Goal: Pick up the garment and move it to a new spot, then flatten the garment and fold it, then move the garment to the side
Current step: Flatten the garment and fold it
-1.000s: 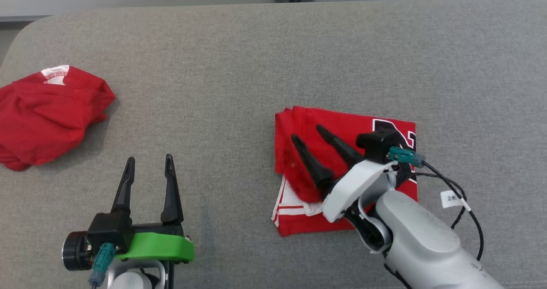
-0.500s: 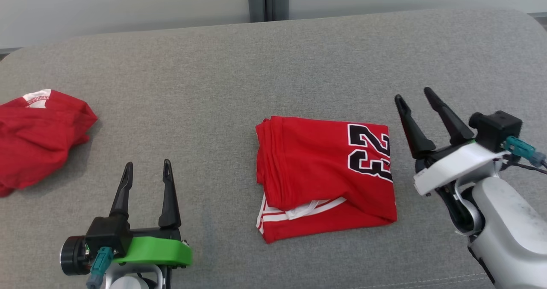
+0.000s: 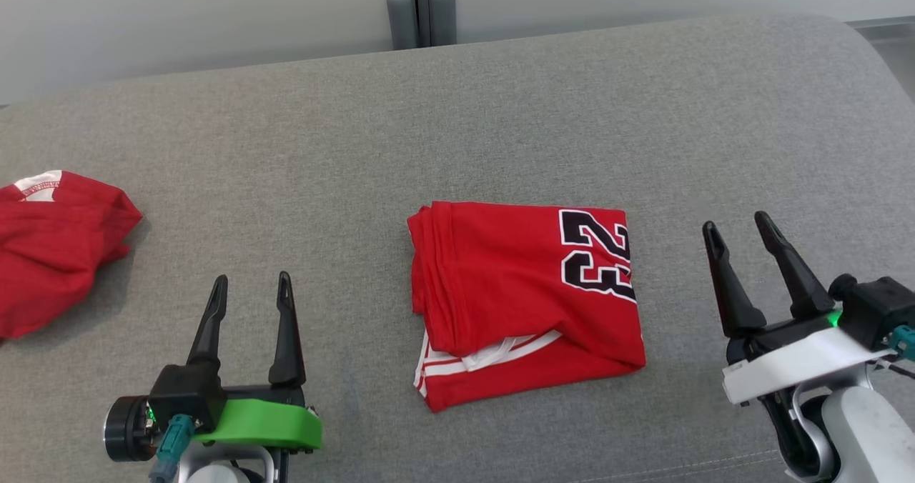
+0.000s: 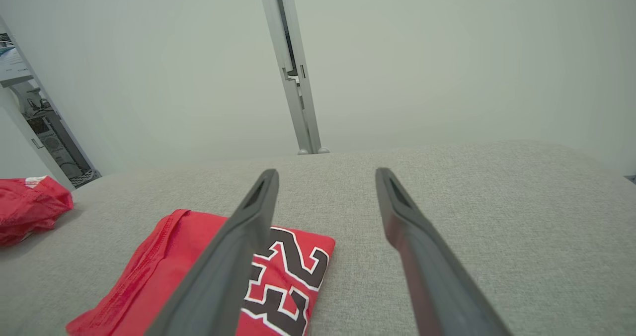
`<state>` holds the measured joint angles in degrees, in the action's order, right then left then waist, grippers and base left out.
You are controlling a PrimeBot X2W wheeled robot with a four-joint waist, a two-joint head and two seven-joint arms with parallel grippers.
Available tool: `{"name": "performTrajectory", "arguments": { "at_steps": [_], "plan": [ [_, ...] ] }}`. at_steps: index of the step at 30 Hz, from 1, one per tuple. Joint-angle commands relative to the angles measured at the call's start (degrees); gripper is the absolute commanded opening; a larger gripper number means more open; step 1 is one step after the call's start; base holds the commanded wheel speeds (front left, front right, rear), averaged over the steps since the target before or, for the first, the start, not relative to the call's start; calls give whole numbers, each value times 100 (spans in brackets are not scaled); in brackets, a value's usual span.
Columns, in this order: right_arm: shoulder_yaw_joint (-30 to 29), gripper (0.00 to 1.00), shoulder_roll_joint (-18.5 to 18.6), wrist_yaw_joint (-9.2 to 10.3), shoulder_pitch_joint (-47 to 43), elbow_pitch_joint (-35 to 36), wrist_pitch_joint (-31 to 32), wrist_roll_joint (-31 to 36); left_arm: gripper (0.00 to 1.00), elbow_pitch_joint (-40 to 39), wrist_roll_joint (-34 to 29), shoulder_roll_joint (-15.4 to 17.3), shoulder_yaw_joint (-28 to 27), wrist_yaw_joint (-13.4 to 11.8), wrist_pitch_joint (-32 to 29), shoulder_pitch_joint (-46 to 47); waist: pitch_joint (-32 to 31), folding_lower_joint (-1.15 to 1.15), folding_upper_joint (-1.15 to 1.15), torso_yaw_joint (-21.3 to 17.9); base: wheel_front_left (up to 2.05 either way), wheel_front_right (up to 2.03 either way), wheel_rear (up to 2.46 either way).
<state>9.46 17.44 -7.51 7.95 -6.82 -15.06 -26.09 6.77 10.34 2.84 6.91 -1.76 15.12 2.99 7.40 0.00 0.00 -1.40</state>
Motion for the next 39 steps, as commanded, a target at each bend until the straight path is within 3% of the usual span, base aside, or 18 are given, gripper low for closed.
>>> {"name": "performTrajectory", "arguments": {
  "at_steps": [1, 10, 19, 26, 37, 38, 39],
  "plan": [
    [-45, 100, -51, 6, -135, 91, -12, 109, 100, 17, -49, 13, -1, 29, 1, -38, -20, 0, 0, -10, 0, 0, 0],
    [-236, 100, -345, 6, -484, 225, -13, 282, 100, 213, -90, 12, 344, 231, 1, -13, -96, 0, 0, -4, 0, 0, 0],
    [-119, 100, -373, 6, -375, 191, -13, 334, 100, 897, 15, 15, 1533, 468, 1, 349, -23, 0, 0, -160, 0, 0, 0],
    [-79, 100, -347, 6, -302, 124, -13, 259, 100, 1699, 149, 19, 2106, 496, 1, 620, 61, 0, 0, -377, 0, 0, 0],
    [-110, 100, -374, 6, -239, 135, -13, 213, 100, 2343, 553, 20, 2382, 414, 1, 931, 213, 0, 0, -550, 0, 0, 0],
    [-115, 100, -377, 6, -234, 139, -13, 216, 83, 2371, 588, 20, 2402, 419, 1, 958, 218, 0, 0, -550, 0, 0, 0],
    [-123, 100, -384, 6, -233, 143, -14, 222, 37, 2400, 608, 19, 2429, 416, 1, 995, 219, 0, 0, -546, 0, 0, 0]
  ]
}}
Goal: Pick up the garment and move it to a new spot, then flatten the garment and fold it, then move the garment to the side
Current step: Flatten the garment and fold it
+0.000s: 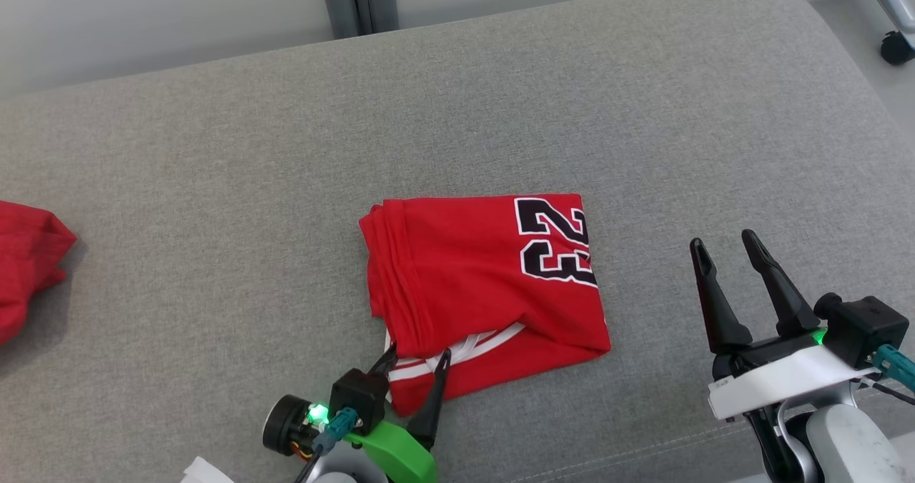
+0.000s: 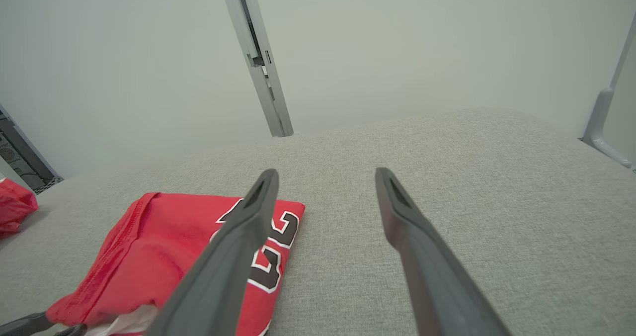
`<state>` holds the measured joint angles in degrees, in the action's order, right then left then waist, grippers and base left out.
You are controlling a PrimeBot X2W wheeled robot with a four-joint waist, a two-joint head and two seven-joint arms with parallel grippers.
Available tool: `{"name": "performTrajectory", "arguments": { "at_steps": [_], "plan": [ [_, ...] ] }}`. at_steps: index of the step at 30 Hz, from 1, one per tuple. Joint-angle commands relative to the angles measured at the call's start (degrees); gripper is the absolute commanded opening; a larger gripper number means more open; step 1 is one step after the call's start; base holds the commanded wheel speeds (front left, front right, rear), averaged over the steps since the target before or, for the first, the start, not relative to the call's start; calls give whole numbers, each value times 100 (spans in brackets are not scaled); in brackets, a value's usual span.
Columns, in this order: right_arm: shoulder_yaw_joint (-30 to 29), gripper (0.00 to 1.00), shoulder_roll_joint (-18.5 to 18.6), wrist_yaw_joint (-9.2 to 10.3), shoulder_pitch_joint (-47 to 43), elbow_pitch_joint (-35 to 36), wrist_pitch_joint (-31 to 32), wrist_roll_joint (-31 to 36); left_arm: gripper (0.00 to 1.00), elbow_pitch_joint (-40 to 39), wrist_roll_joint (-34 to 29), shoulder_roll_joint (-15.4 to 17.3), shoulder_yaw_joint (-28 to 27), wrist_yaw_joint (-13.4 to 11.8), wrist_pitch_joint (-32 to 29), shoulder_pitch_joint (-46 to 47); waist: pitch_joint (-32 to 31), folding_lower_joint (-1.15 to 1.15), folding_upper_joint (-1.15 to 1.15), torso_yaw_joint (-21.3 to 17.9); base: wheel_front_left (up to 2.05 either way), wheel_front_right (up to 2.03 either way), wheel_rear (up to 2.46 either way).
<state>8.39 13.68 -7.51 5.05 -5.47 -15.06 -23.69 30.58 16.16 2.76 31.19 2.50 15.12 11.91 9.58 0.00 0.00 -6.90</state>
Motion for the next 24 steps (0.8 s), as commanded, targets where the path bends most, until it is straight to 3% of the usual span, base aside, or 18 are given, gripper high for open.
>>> {"name": "performTrajectory", "arguments": {
  "at_steps": [1, 2, 14, 21, 22, 23, 24],
  "plan": [
    [-19, 100, -13, 6, 59, 8, -14, -12, 13, 28, 44, 27, 25, -13, 1, 127, -1, 0, 0, 8, 0, 0, 0],
    [-23, 100, -12, 6, 64, 4, -14, -8, 0, 11, 76, 26, 56, -16, 1, 163, -4, 0, 0, 16, 0, 0, 0],
    [-91, 100, -67, 6, -86, -33, -14, -10, 0, -677, 208, 85, -143, -69, 1, -212, -127, 0, 0, 157, 0, 0, 0],
    [-171, 100, -65, 6, -96, -70, -14, -29, 0, -698, 225, 130, -251, -9, 1, -485, -114, 0, 0, 195, 0, 0, 0],
    [-172, 100, -62, 6, -94, -83, -14, -29, 11, -683, 254, 118, -262, -4, 1, -496, -118, 0, 0, 198, 0, 0, 0],
    [-169, 100, -60, 6, -91, -97, -14, -32, 72, -660, 256, 104, -263, -13, 1, -499, -129, 0, 0, 198, 0, 0, 0],
    [-162, 100, -58, 6, -91, -112, -14, -35, 100, -641, 252, 93, -263, -20, 1, -498, -140, 0, 0, 196, 0, 0, 0]
  ]
}}
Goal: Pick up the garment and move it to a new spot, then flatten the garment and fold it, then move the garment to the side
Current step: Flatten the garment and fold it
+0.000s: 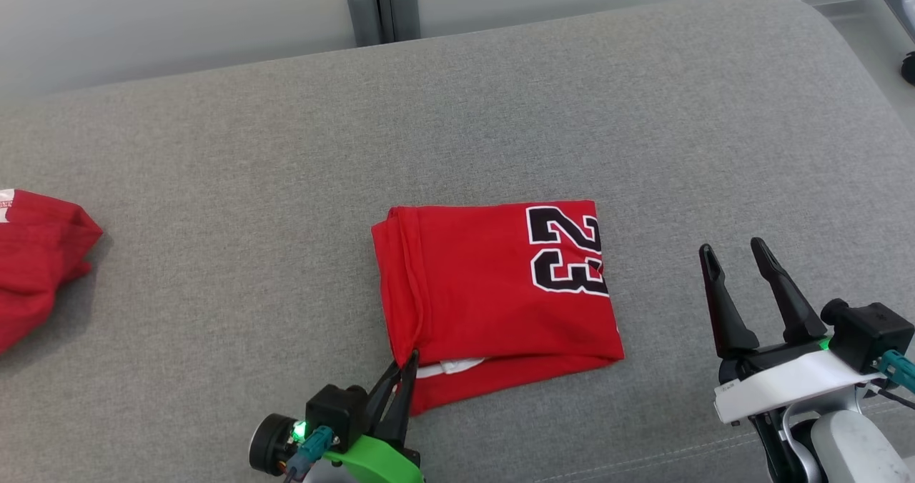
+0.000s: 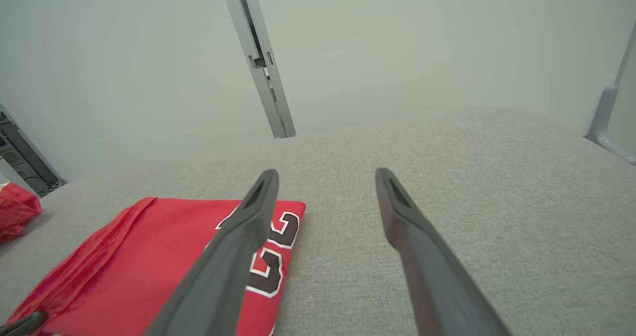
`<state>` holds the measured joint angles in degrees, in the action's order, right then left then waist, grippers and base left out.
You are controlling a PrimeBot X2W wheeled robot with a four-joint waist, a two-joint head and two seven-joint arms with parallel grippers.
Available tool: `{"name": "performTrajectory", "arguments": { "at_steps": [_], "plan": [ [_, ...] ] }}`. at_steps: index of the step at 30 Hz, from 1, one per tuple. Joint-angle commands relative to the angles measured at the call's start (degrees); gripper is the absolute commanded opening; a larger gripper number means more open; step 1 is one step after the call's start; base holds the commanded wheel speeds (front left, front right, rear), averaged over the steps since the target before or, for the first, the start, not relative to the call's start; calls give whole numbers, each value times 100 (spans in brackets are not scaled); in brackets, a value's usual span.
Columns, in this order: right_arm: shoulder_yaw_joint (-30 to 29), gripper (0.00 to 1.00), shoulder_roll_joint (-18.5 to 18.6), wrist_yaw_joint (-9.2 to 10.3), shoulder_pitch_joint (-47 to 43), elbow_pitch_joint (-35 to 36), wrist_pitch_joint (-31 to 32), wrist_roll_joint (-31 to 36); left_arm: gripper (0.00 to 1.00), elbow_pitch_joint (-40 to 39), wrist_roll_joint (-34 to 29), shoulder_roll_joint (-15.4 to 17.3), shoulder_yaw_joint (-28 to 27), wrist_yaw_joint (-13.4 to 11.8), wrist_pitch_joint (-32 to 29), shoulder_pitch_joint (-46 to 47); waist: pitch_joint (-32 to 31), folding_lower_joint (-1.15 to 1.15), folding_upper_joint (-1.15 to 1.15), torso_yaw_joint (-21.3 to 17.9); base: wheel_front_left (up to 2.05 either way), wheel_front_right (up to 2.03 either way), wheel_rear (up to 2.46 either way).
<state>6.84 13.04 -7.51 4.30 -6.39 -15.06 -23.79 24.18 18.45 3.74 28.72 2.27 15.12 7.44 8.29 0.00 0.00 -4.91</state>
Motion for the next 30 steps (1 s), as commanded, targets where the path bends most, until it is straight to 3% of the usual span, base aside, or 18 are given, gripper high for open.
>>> {"name": "performTrajectory", "arguments": {
  "at_steps": [1, 12, 21, 30],
  "plan": [
    [2, 100, 11, 6, -20, -35, -14, -25, 100, -12, 25, -15, -40, -20, 1, -45, -27, 0, 0, -4, 0, 0, 0],
    [-177, 100, -17, 6, -149, -39, -14, 64, 100, -906, -335, -32, -878, -279, 2, -142, -333, 0, 0, 149, 0, 0, 0],
    [-240, 100, -64, 6, -293, -38, -14, 192, 100, -1544, -650, 98, -1847, -250, 1, -444, -662, 0, 0, 337, 0, 0, 0],
    [-268, 100, -74, 6, -491, 2, -14, 282, 100, -1716, -748, 183, -2421, -237, 1, -911, -879, 0, 0, 448, 0, 0, 0]
  ]
}}
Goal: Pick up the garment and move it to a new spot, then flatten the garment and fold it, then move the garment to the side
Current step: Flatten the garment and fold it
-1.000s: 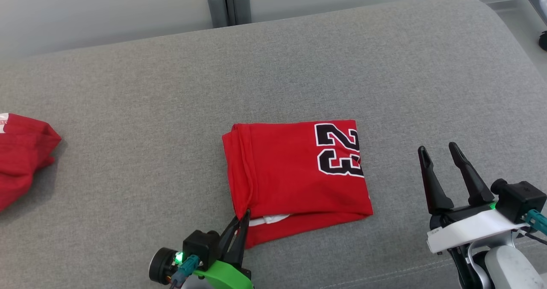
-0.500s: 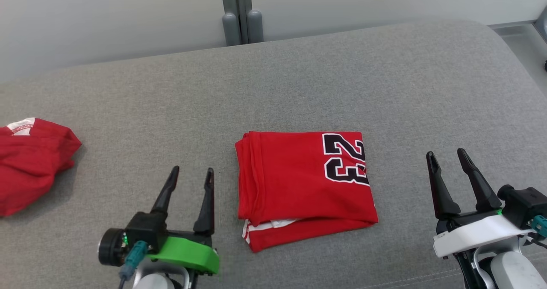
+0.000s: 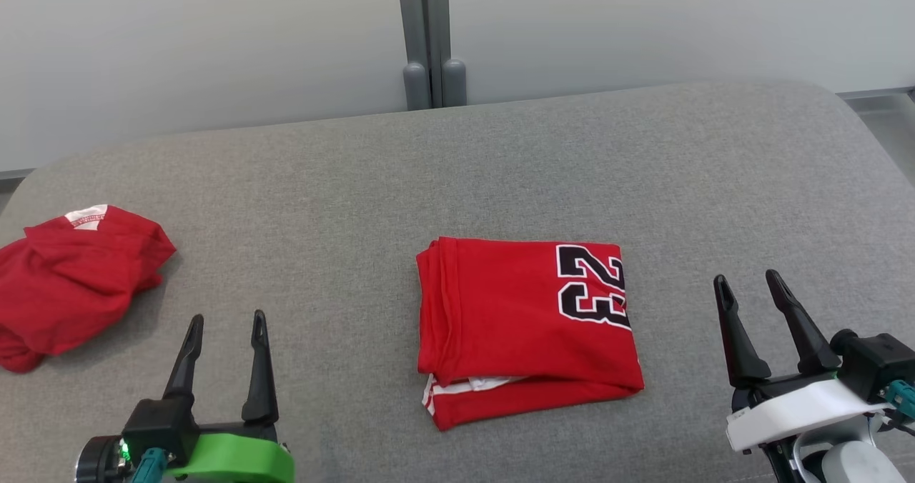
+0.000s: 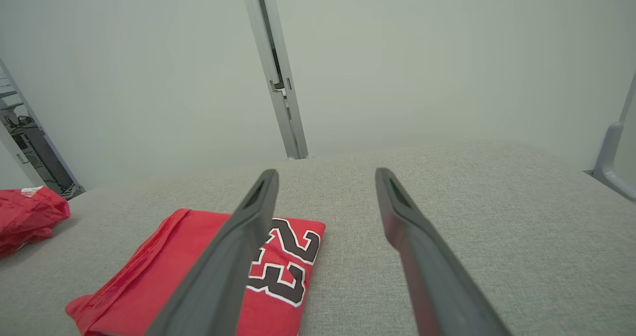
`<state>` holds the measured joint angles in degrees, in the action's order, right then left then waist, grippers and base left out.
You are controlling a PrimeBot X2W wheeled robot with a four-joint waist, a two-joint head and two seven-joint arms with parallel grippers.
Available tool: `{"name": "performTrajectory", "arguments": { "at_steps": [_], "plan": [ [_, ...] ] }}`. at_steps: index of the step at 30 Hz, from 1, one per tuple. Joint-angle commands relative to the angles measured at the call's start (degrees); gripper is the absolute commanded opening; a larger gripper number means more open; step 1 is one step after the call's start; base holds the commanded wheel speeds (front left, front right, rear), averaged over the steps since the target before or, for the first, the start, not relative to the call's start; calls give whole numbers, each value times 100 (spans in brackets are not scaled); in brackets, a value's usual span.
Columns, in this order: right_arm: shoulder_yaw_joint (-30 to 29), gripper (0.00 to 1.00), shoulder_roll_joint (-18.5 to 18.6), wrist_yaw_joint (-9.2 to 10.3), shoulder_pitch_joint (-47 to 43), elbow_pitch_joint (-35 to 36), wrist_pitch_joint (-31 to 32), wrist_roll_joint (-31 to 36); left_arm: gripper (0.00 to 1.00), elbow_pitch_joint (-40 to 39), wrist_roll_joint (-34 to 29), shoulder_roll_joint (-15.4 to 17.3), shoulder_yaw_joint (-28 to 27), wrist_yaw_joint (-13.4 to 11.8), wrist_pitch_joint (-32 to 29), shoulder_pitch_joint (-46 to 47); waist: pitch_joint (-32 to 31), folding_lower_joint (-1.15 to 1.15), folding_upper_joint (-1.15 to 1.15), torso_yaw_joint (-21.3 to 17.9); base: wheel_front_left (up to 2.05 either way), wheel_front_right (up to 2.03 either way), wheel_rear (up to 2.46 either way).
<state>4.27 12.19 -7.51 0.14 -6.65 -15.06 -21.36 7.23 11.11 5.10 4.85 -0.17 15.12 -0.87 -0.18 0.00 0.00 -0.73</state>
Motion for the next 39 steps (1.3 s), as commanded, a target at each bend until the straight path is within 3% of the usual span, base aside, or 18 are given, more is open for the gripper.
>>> {"name": "performTrajectory", "arguments": {
  "at_steps": [1, 20, 39],
  "plan": [
    [-15, 100, 11, 6, -111, 37, -14, 51, 100, -39, -37, 56, -72, -5, 1, -134, -50, 0, 0, 42, 0, 0, 0],
    [-236, 100, -130, 6, -607, 361, 310, 376, 100, 40, -3, 177, -229, 195, 1, -493, -212, 0, 0, 215, 0, 0, 0],
    [-248, 100, -223, 6, -696, 577, 577, 523, 100, 30, 70, 277, -190, 148, -123, -347, -231, 0, 0, 343, 0, 0, 0]
  ]
}}
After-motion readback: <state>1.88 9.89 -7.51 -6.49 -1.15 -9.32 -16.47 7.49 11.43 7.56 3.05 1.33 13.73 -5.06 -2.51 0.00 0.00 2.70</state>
